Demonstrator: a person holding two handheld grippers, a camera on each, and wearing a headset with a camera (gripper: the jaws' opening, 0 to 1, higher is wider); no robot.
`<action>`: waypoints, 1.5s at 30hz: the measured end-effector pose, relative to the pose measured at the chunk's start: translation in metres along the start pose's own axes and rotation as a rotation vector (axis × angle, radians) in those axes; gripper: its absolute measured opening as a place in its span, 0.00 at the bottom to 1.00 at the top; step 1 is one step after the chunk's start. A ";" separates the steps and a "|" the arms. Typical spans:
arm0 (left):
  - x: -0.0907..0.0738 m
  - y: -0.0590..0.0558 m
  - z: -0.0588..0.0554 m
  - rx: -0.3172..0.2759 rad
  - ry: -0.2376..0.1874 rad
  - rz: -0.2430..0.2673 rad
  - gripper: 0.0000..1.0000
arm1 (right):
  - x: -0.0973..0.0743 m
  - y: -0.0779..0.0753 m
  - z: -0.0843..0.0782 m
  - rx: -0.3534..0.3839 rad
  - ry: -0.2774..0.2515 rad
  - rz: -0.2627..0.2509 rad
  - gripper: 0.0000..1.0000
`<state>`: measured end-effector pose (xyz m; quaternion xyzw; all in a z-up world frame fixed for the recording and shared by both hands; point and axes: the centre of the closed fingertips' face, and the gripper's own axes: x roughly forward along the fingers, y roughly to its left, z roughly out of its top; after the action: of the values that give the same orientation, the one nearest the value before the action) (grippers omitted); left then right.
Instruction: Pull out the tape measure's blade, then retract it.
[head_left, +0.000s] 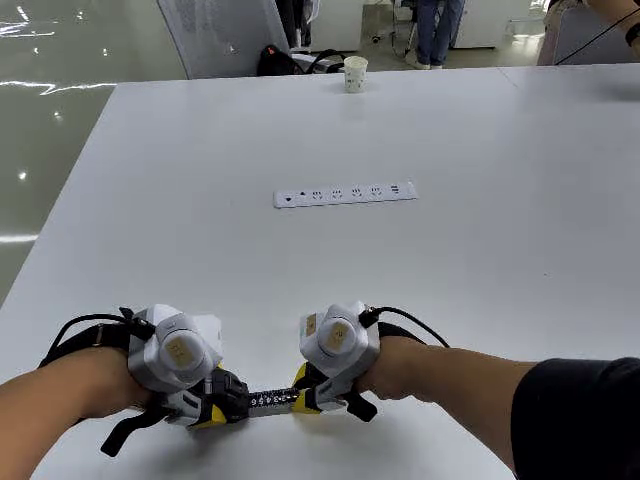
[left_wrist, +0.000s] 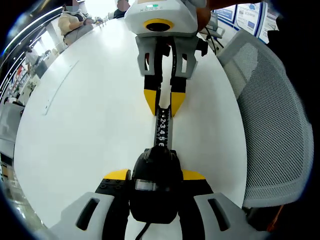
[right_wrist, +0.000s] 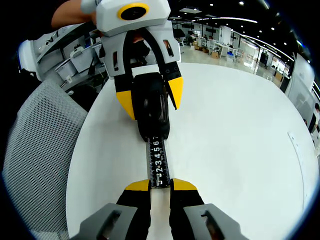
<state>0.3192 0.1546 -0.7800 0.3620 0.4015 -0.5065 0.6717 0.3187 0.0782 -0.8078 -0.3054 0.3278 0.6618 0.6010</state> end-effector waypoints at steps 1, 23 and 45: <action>0.000 0.000 0.000 0.001 0.000 0.000 0.31 | 0.000 0.000 -0.001 -0.011 0.005 -0.002 0.09; 0.000 0.001 0.000 -0.001 -0.002 0.002 0.32 | -0.009 -0.001 -0.012 -0.010 0.019 -0.012 0.09; 0.000 0.001 0.001 -0.001 -0.002 0.006 0.31 | -0.022 -0.002 -0.027 0.004 0.029 -0.016 0.09</action>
<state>0.3198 0.1543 -0.7796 0.3624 0.4001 -0.5047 0.6737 0.3227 0.0435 -0.8066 -0.3163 0.3354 0.6519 0.6021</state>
